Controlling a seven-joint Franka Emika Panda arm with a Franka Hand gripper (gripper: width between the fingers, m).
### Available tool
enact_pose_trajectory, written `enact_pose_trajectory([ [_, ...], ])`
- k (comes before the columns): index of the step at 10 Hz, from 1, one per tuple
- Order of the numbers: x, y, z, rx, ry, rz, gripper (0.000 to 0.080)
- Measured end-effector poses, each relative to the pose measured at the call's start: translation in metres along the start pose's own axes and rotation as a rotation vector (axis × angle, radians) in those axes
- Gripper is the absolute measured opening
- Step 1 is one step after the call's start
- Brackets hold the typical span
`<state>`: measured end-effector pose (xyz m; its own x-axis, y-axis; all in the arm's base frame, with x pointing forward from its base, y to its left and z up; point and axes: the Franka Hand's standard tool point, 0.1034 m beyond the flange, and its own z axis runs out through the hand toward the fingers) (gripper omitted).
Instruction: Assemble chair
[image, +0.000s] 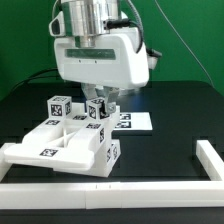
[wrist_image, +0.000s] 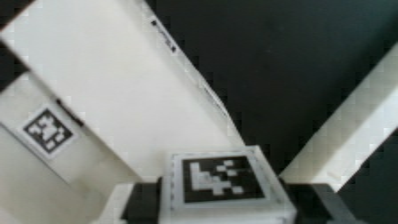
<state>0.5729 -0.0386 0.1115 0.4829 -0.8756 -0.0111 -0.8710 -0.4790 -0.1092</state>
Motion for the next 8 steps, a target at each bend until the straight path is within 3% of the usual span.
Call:
enact_pose_trajectory([
  [1,-0.0012,-0.0010,0.0001,0.002,-0.001,0.112,0.0282],
  [2,-0.0015,-0.0033,0.0002,0.022,0.005,0.225,0.0284],
  [6,-0.0039,-0.0042,0.0010,0.026,-0.005,0.482,0.0284],
  [8,-0.0058,-0.0048,0.0022,0.044,-0.022,0.705,0.0284],
])
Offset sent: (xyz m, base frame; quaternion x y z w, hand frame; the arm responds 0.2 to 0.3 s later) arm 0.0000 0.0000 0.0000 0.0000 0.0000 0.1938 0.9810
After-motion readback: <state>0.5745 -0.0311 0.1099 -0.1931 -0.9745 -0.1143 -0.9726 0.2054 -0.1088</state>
